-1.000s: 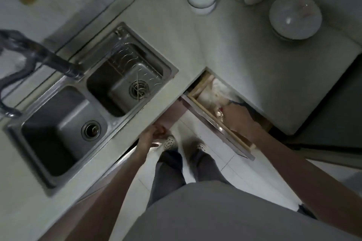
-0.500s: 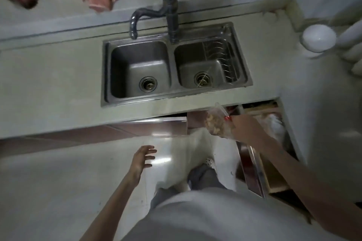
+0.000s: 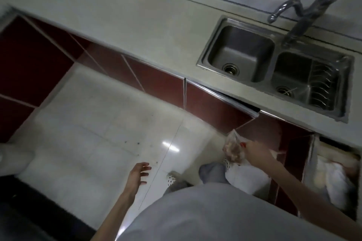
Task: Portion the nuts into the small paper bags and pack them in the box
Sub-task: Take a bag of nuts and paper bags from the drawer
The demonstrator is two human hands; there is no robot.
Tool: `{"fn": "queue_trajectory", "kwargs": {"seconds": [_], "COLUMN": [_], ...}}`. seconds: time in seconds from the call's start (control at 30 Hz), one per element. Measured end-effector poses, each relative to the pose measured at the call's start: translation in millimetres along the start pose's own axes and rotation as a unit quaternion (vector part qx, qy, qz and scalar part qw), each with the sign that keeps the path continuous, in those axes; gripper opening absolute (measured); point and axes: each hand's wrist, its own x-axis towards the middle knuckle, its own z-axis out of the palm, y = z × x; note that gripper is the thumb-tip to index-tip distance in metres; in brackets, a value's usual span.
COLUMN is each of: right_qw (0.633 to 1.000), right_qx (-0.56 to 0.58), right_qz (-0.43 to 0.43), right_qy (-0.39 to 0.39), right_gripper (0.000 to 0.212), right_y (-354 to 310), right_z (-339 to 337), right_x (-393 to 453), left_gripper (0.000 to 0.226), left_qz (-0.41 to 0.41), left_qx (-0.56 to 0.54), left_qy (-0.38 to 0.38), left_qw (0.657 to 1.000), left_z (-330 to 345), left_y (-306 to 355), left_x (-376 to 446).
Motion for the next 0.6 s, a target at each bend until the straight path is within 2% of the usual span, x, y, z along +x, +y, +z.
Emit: {"fn": "queue_trajectory", "kwargs": {"seconds": [0.13,0.3,0.6], "right_qw": [1.0,0.998,0.978], "right_qx": [0.01,-0.014,-0.111], "right_qz": [-0.021,-0.042,-0.121], "right_qy": [0.009,-0.034,-0.126], "right_gripper": [0.034,0.031,0.031], "right_y": [-43,-89,-158], "right_z": [23,35,17], "right_x": [7,12,40], "left_gripper": [0.026,0.028,0.027], "left_qz": [-0.023,-0.059,-0.053], "left_qx": [-0.073,-0.126,-0.192], "left_qy": [0.049,0.085,0.132], "left_qw": [0.996,0.987,0.971], "left_z": [-53,-95,-149], "left_y": [-51,-106,-106], "left_x": [-18,-38,-16]}}
